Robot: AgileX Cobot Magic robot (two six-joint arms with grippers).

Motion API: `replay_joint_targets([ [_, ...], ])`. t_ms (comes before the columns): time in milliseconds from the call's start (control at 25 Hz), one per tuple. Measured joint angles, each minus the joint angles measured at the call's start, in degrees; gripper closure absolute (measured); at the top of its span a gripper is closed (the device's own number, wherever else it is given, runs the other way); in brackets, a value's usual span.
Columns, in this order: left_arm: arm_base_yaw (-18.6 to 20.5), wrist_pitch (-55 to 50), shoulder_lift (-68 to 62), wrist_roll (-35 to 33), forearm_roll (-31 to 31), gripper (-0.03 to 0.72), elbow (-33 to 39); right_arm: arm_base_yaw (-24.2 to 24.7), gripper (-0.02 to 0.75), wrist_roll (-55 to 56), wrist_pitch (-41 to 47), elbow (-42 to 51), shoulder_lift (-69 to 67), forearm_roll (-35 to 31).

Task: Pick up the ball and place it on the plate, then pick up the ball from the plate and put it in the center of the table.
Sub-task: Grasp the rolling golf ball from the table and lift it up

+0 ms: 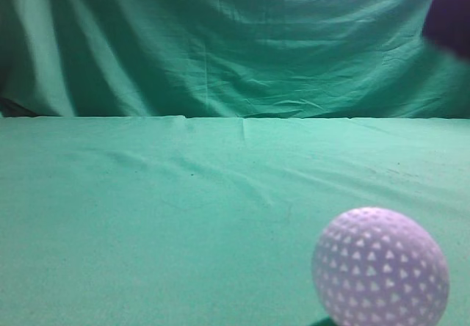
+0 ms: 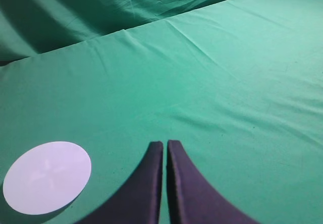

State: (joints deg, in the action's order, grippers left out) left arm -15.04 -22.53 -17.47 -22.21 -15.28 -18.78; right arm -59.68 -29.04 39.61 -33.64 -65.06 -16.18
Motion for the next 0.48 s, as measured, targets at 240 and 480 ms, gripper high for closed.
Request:
replay_joint_targets([
  [240, 0.0, 0.0, 0.0, 0.0, 0.1, 0.688, 0.0, -0.2, 0.16, -0.1, -2.4, -1.7, -8.6, 1.4],
  [480, 0.0, 0.0, 0.0, 0.0, 0.1, 0.688, 0.0, -0.2, 0.134, -0.2, -6.2, -4.0, -17.1, 2.2],
])
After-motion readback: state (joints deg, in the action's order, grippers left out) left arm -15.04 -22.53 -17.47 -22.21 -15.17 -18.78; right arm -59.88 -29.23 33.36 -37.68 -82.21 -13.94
